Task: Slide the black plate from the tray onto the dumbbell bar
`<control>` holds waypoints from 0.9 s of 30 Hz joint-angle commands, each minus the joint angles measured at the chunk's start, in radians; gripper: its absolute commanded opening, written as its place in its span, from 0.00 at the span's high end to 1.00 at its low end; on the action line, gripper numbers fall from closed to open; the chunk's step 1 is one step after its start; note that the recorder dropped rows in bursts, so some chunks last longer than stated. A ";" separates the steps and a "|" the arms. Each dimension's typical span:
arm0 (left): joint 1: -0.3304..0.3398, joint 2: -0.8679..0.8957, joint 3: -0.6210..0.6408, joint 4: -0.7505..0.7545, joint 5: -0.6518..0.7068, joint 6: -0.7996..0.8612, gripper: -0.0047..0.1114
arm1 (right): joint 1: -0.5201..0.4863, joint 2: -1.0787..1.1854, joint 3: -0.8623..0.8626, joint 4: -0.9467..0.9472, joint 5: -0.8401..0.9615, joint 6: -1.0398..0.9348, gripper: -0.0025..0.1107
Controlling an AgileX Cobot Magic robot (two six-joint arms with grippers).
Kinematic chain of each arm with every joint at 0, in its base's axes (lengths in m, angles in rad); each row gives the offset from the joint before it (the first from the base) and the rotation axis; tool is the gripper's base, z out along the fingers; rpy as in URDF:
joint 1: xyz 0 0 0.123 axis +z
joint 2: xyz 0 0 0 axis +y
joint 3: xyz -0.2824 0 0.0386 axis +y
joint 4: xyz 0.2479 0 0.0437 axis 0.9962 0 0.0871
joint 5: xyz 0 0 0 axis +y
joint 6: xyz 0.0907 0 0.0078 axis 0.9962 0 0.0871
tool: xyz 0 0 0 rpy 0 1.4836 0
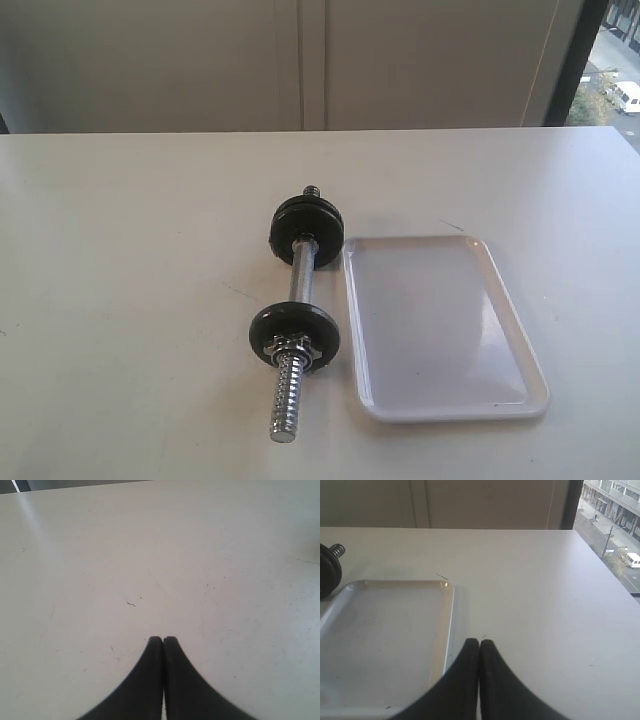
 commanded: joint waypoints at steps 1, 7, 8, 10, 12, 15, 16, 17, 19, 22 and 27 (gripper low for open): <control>-0.002 -0.005 0.004 -0.011 0.001 0.000 0.96 | 0.005 -0.007 0.001 0.000 -0.007 0.002 0.98; -0.002 -0.005 0.004 -0.011 0.001 0.000 0.96 | 0.005 -0.007 0.001 0.000 -0.007 0.002 0.98; -0.002 -0.005 0.004 -0.011 0.001 0.000 0.96 | 0.005 -0.007 0.001 0.000 -0.007 0.002 0.98; -0.002 -0.005 0.004 -0.011 0.001 0.000 0.96 | 0.005 -0.007 0.001 0.000 -0.007 0.002 0.98; -0.002 -0.005 0.004 -0.011 0.001 0.000 0.96 | 0.005 -0.007 0.001 0.000 -0.007 0.002 0.98; -0.002 -0.005 0.004 -0.011 0.001 0.000 0.96 | 0.005 -0.007 0.001 0.000 -0.007 0.002 0.98; -0.002 -0.005 0.004 -0.011 0.003 0.000 0.96 | 0.005 -0.007 0.001 0.000 -0.007 0.002 0.98; -0.002 -0.005 0.004 -0.011 0.003 0.000 0.96 | 0.005 -0.007 0.001 0.000 -0.007 0.002 0.98; -0.002 -0.005 0.004 -0.011 0.003 0.000 0.96 | 0.005 -0.007 0.001 0.000 -0.007 0.002 0.98; -0.002 -0.005 0.004 -0.011 0.003 0.000 0.96 | 0.005 -0.007 0.001 0.000 -0.007 0.002 0.98; -0.002 -0.005 0.004 -0.011 0.003 0.000 0.96 | 0.005 -0.007 0.001 0.000 -0.007 0.002 0.98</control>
